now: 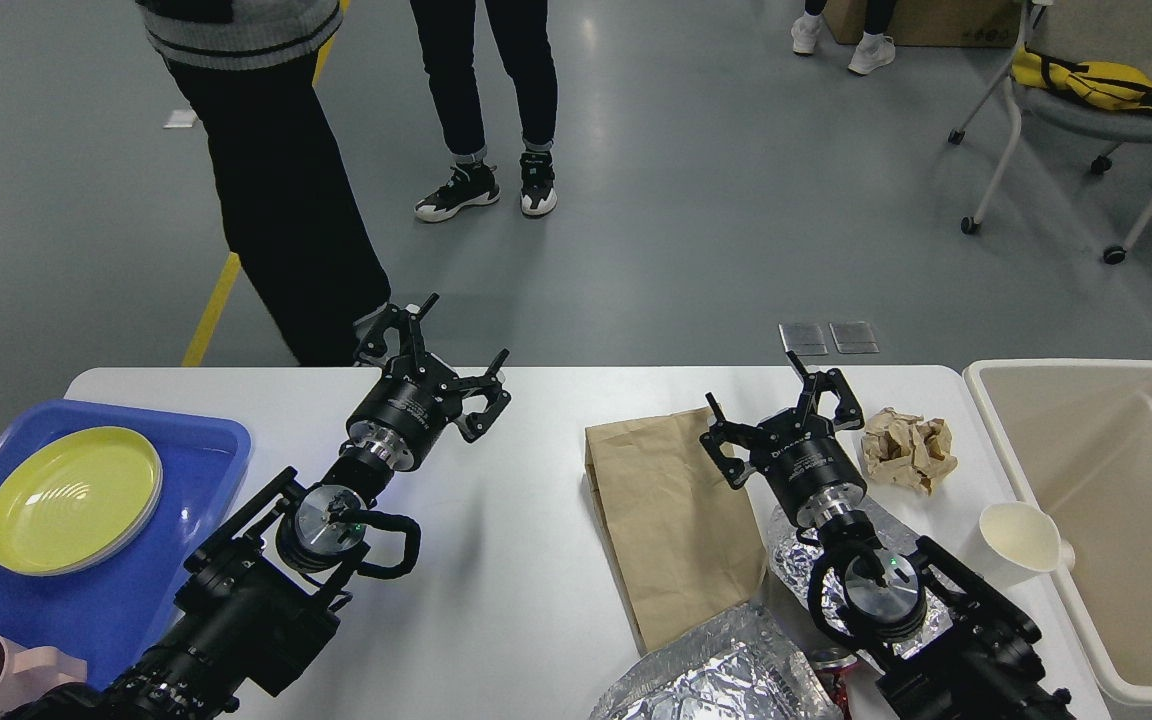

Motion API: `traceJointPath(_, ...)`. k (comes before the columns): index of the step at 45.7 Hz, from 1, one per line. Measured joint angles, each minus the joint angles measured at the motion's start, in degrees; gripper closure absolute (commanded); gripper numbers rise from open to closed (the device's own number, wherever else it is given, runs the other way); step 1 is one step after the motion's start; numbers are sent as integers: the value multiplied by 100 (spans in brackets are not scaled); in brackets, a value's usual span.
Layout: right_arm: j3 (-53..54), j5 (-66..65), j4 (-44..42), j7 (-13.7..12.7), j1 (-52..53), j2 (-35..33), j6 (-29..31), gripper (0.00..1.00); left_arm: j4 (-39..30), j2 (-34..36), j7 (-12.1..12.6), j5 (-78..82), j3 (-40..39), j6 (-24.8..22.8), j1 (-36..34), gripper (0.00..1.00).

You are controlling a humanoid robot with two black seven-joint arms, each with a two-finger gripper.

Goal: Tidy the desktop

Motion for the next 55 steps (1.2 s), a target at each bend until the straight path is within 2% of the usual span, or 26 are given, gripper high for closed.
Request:
traceJointPath(6, 0, 0, -7, 0, 3, 0, 0, 0, 12, -16, -152, 6, 13, 0, 0, 3)
traceJointPath(29, 0, -3, -9, 0, 10, 0, 0, 0, 32, -59, -369, 12, -117, 9, 39, 3)
traceJointPath(55, 0, 1, -9, 0, 9, -9, 0, 0, 26, -23, -409, 10, -132, -60, 58, 3)
